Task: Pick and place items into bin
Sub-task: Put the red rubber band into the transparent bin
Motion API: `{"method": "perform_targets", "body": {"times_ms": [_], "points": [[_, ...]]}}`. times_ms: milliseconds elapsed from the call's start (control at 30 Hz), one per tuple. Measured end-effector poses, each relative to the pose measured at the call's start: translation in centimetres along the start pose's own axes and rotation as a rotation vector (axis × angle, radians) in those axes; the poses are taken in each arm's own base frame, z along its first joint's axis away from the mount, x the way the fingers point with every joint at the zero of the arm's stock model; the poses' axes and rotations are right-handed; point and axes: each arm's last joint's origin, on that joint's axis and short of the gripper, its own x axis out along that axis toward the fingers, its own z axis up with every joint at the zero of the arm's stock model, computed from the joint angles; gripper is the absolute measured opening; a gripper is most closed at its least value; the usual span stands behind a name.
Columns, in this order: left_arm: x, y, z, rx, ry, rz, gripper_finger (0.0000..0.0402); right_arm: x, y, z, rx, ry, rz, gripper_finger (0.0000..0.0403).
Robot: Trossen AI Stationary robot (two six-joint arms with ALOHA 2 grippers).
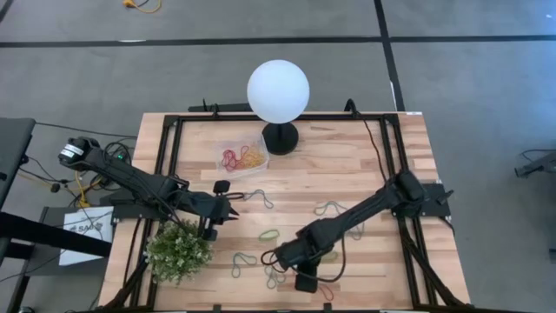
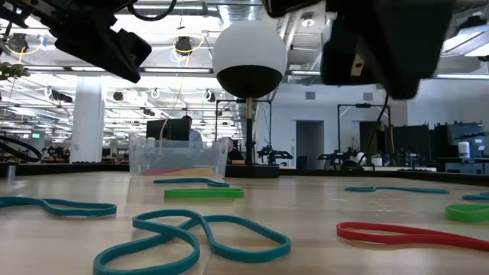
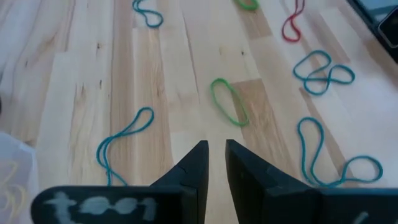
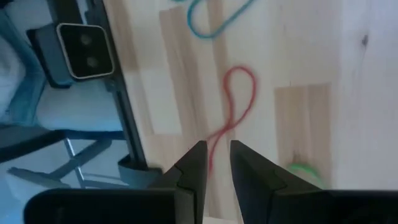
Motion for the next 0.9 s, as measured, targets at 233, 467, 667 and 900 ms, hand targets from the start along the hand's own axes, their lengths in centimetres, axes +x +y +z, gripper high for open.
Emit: {"method": "perform_targets", "body": {"times_ms": [233,467,667,900], "points": [[0.0,0.0,0.5,-0.003,-0.050,-0.003,0.0046,0.6,1.6,-1.0,0.071,-0.008,-0.038,0.0063],[0.0,-0.1,0.8,-0.009,-0.079,-0.002,0.0046,1.1,2.0,-2.3,0.244,-0.086,-0.211,0.0063],[0.0,-0.1,0.8,-0.013,-0.078,-0.004,0.0046,3.2,2.3,-2.5,0.315,-0.076,-0.231,0.0071],[0.0,-0.1,0.8,-0.031,-0.079,-0.005,0.0046,5.8,2.0,-2.1,0.337,-0.025,-0.222,0.0095]]}}
